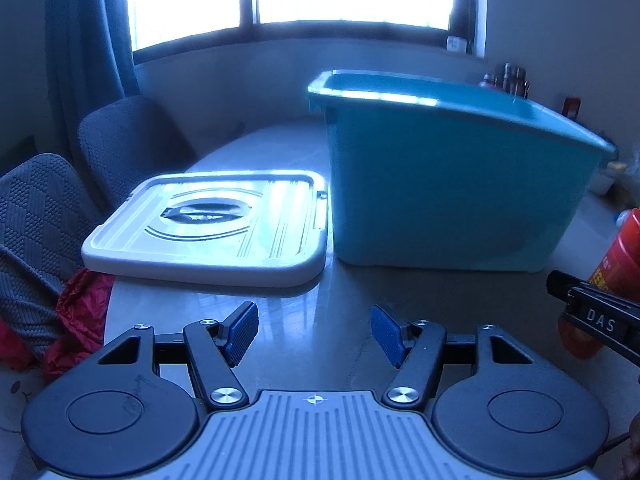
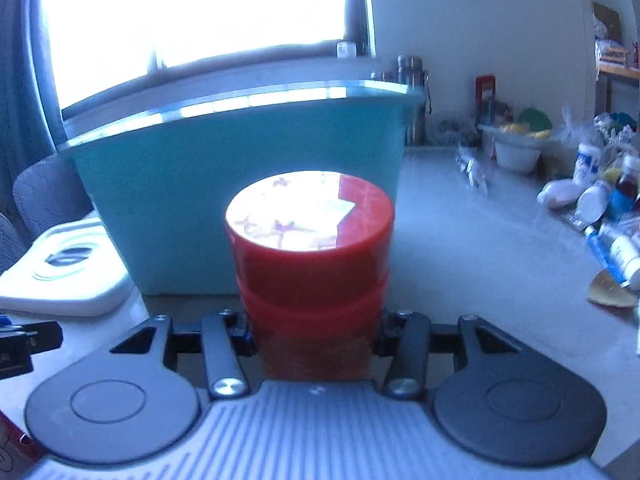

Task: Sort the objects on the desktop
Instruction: 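Carry the red canister with the right tool over the teal bin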

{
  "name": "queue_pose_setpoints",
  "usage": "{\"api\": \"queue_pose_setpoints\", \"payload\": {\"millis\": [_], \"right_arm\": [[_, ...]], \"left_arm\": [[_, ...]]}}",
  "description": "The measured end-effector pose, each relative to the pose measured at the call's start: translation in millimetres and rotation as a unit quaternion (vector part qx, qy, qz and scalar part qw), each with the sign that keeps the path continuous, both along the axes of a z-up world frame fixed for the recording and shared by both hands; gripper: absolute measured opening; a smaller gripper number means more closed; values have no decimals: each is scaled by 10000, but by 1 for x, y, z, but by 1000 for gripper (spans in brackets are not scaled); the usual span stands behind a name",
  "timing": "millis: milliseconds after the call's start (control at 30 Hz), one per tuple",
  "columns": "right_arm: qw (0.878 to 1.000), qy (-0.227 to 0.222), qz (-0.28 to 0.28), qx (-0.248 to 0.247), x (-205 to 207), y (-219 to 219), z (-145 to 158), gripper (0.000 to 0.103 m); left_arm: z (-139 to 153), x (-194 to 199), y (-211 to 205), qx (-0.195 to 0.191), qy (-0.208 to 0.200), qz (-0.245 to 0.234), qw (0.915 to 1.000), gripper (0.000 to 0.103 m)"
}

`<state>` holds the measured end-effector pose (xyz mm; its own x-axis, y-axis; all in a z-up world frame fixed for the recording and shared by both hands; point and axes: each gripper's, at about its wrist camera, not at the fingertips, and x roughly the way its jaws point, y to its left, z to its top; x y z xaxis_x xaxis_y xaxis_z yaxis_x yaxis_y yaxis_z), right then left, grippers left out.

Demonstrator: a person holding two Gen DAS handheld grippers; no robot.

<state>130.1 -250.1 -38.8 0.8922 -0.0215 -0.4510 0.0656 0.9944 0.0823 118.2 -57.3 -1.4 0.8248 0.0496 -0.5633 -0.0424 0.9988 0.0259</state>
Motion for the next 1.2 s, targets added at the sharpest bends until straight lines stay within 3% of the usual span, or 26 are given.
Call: {"api": "queue_pose_setpoints", "payload": {"millis": [433,767,1000,1200], "right_arm": [[9985,-493,58,-242,-67,1,47,50],[9972,-693,164,-245,-103,1,64,50],[9956,-860,276,-268,-100,6,80,50],[9946,-963,312,-216,-72,17,94,50]], "left_arm": [[32,-67,-10,-230,-491,46,9985,65],[48,-105,-12,-78,-626,159,9979,65],[60,-113,-6,-113,-767,294,9966,65],[73,-92,11,-257,-738,475,9958,65]]}}
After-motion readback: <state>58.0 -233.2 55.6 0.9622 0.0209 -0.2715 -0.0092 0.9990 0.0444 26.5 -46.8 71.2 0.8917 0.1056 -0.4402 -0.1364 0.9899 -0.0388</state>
